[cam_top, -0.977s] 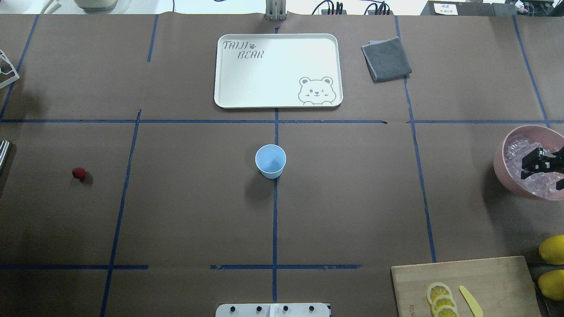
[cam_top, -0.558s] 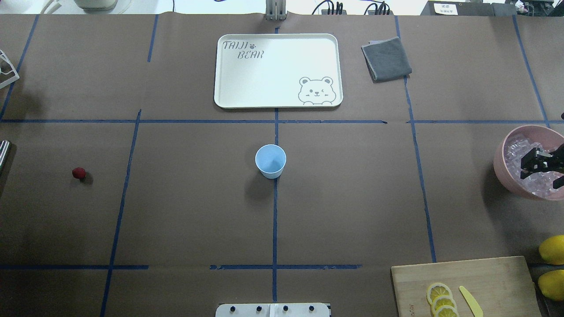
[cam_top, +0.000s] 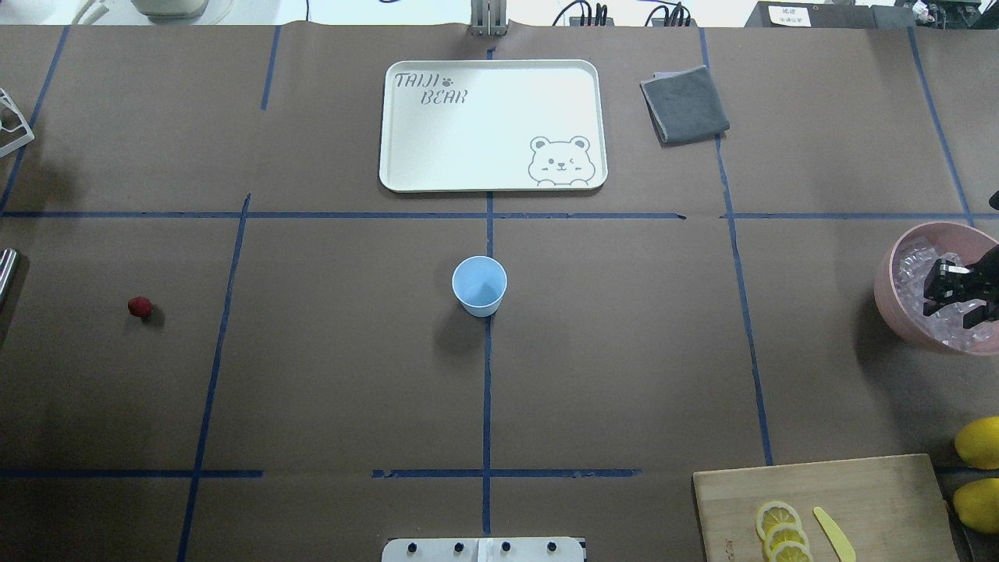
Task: Mash ice and strawberries in cup
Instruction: 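Lower the right gripper into the bowl and grasp an ice cube, then carry the ice cube with the right gripper to the light-blue cup, then open the right gripper to drop the ice cube into the cup, then return the right gripper to the bowl of ice cubes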
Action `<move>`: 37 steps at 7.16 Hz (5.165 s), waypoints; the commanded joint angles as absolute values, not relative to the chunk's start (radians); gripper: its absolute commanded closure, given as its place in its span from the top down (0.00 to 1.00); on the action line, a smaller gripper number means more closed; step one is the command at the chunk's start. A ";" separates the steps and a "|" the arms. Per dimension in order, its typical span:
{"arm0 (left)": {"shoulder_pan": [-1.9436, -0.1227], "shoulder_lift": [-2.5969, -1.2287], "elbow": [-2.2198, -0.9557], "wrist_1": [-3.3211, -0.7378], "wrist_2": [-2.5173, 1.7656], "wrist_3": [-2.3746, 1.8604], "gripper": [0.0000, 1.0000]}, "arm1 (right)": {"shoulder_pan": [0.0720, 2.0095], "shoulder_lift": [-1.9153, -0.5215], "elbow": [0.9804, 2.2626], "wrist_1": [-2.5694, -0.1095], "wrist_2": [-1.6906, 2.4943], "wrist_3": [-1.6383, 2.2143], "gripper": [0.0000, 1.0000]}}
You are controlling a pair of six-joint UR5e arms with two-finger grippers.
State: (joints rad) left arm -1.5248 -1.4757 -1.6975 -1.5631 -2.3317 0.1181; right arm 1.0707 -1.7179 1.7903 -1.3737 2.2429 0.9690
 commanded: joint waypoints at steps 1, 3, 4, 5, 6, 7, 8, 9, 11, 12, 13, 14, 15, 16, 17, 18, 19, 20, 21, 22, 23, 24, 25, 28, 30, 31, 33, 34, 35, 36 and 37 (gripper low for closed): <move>-1.525 -1.476 -1.700 -1.563 -2.332 0.118 1.00 | 1.071 -1.718 1.796 -1.373 2.246 0.989 0.22; -1.525 -1.476 -1.700 -1.563 -2.332 0.118 1.00 | 1.072 -1.703 1.805 -1.373 2.250 0.989 0.00; -1.525 -1.476 -1.700 -1.563 -2.332 0.118 1.00 | 1.074 -1.694 1.805 -1.374 2.256 0.989 0.00; -1.525 -1.476 -1.700 -1.563 -2.332 0.118 1.00 | 1.078 -1.671 1.843 -1.396 2.258 0.991 0.00; -1.525 -1.476 -1.700 -1.563 -2.332 0.120 1.00 | 1.078 -1.637 1.895 -1.467 2.258 0.991 0.00; -1.525 -1.476 -1.700 -1.563 -2.332 0.120 1.00 | 1.078 -1.600 1.960 -1.541 2.257 0.992 0.00; -1.525 -1.476 -1.700 -1.563 -2.332 0.120 1.00 | 1.080 -1.574 2.006 -1.578 2.258 0.992 0.00; -1.525 -1.476 -1.700 -1.563 -2.332 0.120 1.00 | 1.072 -1.527 2.035 -1.581 2.258 1.017 0.00; -1.525 -1.476 -1.700 -1.563 -2.332 0.120 1.00 | 0.947 -1.365 2.066 -1.585 2.272 1.212 0.00; -1.525 -1.476 -1.700 -1.563 -2.332 0.121 1.00 | 0.852 -1.259 2.059 -1.585 2.260 1.295 0.01; -1.525 -1.476 -1.700 -1.563 -2.333 0.124 1.00 | 0.774 -1.177 2.034 -1.583 2.205 1.308 0.01; -1.525 -1.476 -1.700 -1.563 -2.333 0.126 1.00 | 0.702 -1.107 2.001 -1.580 2.130 1.365 0.01; -1.525 -1.476 -1.700 -1.563 -2.338 0.127 1.00 | 0.651 -1.001 1.906 -1.572 2.075 1.428 0.00; -1.525 -1.474 -1.700 -1.563 -2.341 0.127 1.00 | 0.625 -0.915 1.807 -1.554 2.054 1.442 0.01; -1.525 -1.474 -1.701 -1.563 -2.347 0.127 1.00 | 0.602 -0.891 1.730 -1.461 2.045 1.491 0.00; -1.525 -1.468 -1.707 -1.563 -2.349 0.127 1.00 | 0.586 -0.873 1.642 -1.325 2.037 1.587 0.01; -1.525 -1.460 -1.713 -1.563 -2.349 0.127 1.00 | 0.584 -0.858 1.599 -1.283 2.037 1.632 0.01; -1.525 -1.459 -1.718 -1.563 -2.349 0.127 1.00 | 0.581 -0.850 1.591 -1.287 2.036 1.637 0.02; -1.525 -1.459 -1.718 -1.563 -2.349 0.127 1.00 | 0.574 -0.830 1.568 -1.293 2.033 1.640 0.04; -1.525 -1.457 -1.721 -1.563 -2.349 0.127 1.00 | 0.562 -0.827 1.556 -1.289 2.023 1.640 0.08; -1.525 -1.457 -1.721 -1.563 -2.349 0.127 1.00 | 0.551 -0.825 1.554 -1.289 1.981 1.646 0.42; -1.525 -1.457 -1.724 -1.563 -2.349 0.127 1.00 | 0.545 -0.822 1.554 -1.287 1.955 1.673 0.79; -1.525 -1.453 -1.727 -1.563 -2.349 0.127 1.00 | 0.545 -0.812 1.554 -1.293 1.953 1.677 0.87; -1.525 -1.437 -1.744 -1.563 -2.349 0.127 1.00 | 0.583 -0.804 1.577 -1.296 1.983 1.672 0.89; -1.525 -1.436 -1.750 -1.563 -2.349 0.127 1.00 | 0.746 -0.999 1.796 -1.389 2.177 1.660 0.89; -1.525 -1.434 -1.749 -1.563 -2.349 0.126 1.00 | 0.812 -1.185 1.953 -1.391 2.228 1.566 0.99; -1.525 -1.434 -1.749 -1.562 -2.349 0.127 1.00 | 0.967 -1.491 2.074 -1.387 2.304 1.170 0.99; -1.525 -1.434 -1.750 -1.562 -2.350 0.126 1.00 | 1.050 -1.632 2.086 -1.385 2.316 0.903 0.99; -1.525 -1.427 -1.750 -1.562 -2.362 0.126 1.00 | 1.125 -1.741 2.073 -1.387 2.318 0.673 0.99; -1.525 -1.421 -1.759 -1.563 -2.364 0.124 1.00 | 1.190 -1.787 2.030 -1.391 2.315 0.482 0.99; -1.525 -1.420 -1.763 -1.563 -2.388 0.120 1.00 | 1.193 -1.819 1.998 -1.390 2.283 0.306 0.99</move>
